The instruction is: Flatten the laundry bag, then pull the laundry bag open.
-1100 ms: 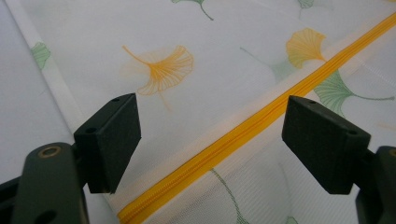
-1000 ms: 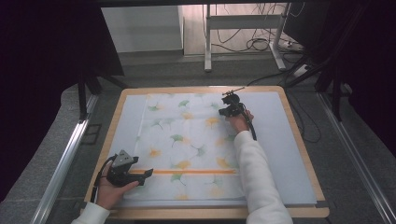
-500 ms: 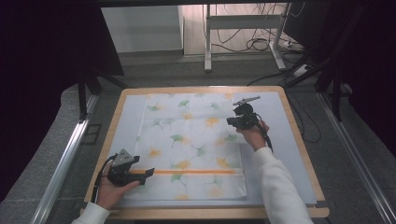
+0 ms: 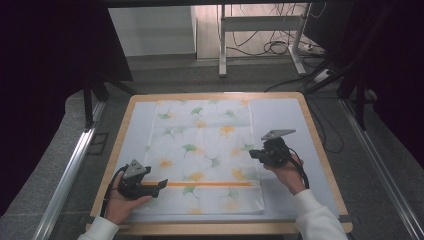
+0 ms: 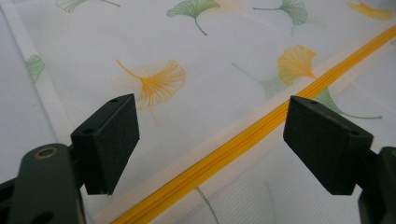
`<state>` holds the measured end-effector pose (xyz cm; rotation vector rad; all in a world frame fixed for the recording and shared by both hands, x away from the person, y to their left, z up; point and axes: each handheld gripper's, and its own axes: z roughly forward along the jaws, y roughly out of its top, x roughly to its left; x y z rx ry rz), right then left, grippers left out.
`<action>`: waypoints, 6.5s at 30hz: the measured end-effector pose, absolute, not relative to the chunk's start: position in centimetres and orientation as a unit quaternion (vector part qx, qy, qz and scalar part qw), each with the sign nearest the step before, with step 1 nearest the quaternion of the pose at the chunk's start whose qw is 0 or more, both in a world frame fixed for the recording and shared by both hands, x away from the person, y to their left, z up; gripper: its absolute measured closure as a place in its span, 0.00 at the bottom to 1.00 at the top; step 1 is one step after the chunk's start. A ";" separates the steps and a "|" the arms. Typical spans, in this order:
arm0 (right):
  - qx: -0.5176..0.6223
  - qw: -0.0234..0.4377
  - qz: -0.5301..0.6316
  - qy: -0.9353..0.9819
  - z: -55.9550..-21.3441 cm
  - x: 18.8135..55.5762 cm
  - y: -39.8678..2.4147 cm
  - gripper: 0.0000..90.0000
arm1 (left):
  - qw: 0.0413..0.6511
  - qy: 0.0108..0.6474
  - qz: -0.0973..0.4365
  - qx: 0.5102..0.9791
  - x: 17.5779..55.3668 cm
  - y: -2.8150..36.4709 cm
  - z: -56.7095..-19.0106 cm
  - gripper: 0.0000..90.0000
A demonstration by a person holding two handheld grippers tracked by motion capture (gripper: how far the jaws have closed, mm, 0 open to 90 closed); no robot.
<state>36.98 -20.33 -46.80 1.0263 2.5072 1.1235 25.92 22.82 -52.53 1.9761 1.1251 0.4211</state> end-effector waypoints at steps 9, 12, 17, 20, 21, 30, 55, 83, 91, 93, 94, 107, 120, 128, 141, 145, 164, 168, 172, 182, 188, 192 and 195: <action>0.334 0.081 0.397 0.851 -47.6 32.4 -21.4 0.99 | 0.418 0.434 0.183 0.777 25.6 22.1 -52.2 0.21; 0.329 0.079 0.398 0.853 -47.7 31.5 -21.5 0.99 | 0.418 0.431 0.179 0.779 25.6 21.8 -52.2 0.21; 0.314 0.067 0.402 0.857 -48.1 28.9 -21.4 0.99 | 0.421 0.434 0.177 0.777 25.6 21.6 -52.1 0.22; 0.308 0.060 0.398 0.862 -48.5 28.3 -21.3 0.99 | 0.419 0.433 0.178 0.778 25.6 21.4 -52.1 0.22; 0.305 0.054 0.392 0.866 -48.9 27.9 -21.1 0.99 | 0.418 0.432 0.178 0.779 25.6 21.1 -52.1 0.22; 0.298 0.041 0.371 0.879 -50.1 27.3 -20.5 0.99 | 0.415 0.428 0.181 0.782 25.7 20.7 -52.1 0.22; 0.310 0.047 0.343 0.885 -51.2 26.4 -20.6 0.99 | 0.419 0.371 0.166 0.812 27.6 14.5 -50.0 0.23; 0.324 0.056 0.326 0.886 -51.8 26.8 -20.8 0.99 | 0.419 0.322 0.136 0.838 28.5 8.6 -50.0 0.29; 0.332 0.053 0.329 0.882 -51.8 26.8 -20.9 0.99 | 0.412 0.321 0.129 0.843 29.2 6.6 -50.2 0.32; 0.330 0.053 0.329 0.883 -51.8 26.8 -20.9 0.99 | 0.416 0.319 0.127 0.842 29.3 6.0 -50.3 0.32; 0.330 0.053 0.329 0.883 -51.8 26.8 -20.9 0.99 | 0.418 0.319 0.125 0.842 29.4 5.8 -50.2 0.32; 0.324 0.052 0.329 0.886 -51.8 26.9 -20.9 0.99 | 0.429 0.293 0.110 0.847 30.0 3.2 -49.2 0.36; 0.322 0.049 0.329 0.886 -51.8 27.0 -21.0 0.99 | 0.422 0.279 0.099 0.857 30.6 1.2 -49.2 0.38; 0.321 0.048 0.330 0.887 -51.9 27.0 -21.0 0.99 | 0.416 0.266 0.093 0.865 30.9 0.1 -49.9 0.40; 0.321 0.046 0.331 0.886 -51.9 27.1 -21.0 0.99 | 0.414 0.259 0.081 0.869 31.0 -2.0 -50.9 0.47; 0.322 0.045 0.330 0.886 -51.9 27.1 -21.0 0.99 | 0.414 0.259 0.080 0.869 31.1 -2.4 -51.2 0.50; 0.322 0.043 0.329 0.887 -51.8 27.1 -21.1 0.99 | 0.395 0.247 0.059 0.883 31.9 -4.6 -52.4 0.59; 0.321 0.043 0.330 0.887 -51.9 27.1 -21.1 0.99 | 0.390 0.243 0.054 0.887 32.0 -5.2 -52.5 0.64; 0.321 0.043 0.330 0.887 -51.9 27.1 -21.1 0.99 | 0.383 0.240 0.044 0.891 32.1 -5.2 -52.4 0.71; 0.320 0.043 0.329 0.887 -51.9 27.1 -21.1 0.99 | 0.379 0.252 0.043 0.890 32.3 -5.0 -52.3 0.90; 0.320 0.043 0.329 0.887 -51.9 27.1 -21.1 0.99 | 0.375 0.253 0.055 0.890 31.9 -5.2 -52.2 0.95; 0.320 0.043 0.329 0.887 -51.9 27.1 -21.1 0.99 | 0.375 0.260 0.059 0.888 31.9 -5.1 -52.1 1.00; 0.321 0.043 0.329 0.887 -51.9 27.2 -21.1 0.99 | 0.376 0.261 0.059 0.887 31.9 -5.1 -52.1 1.00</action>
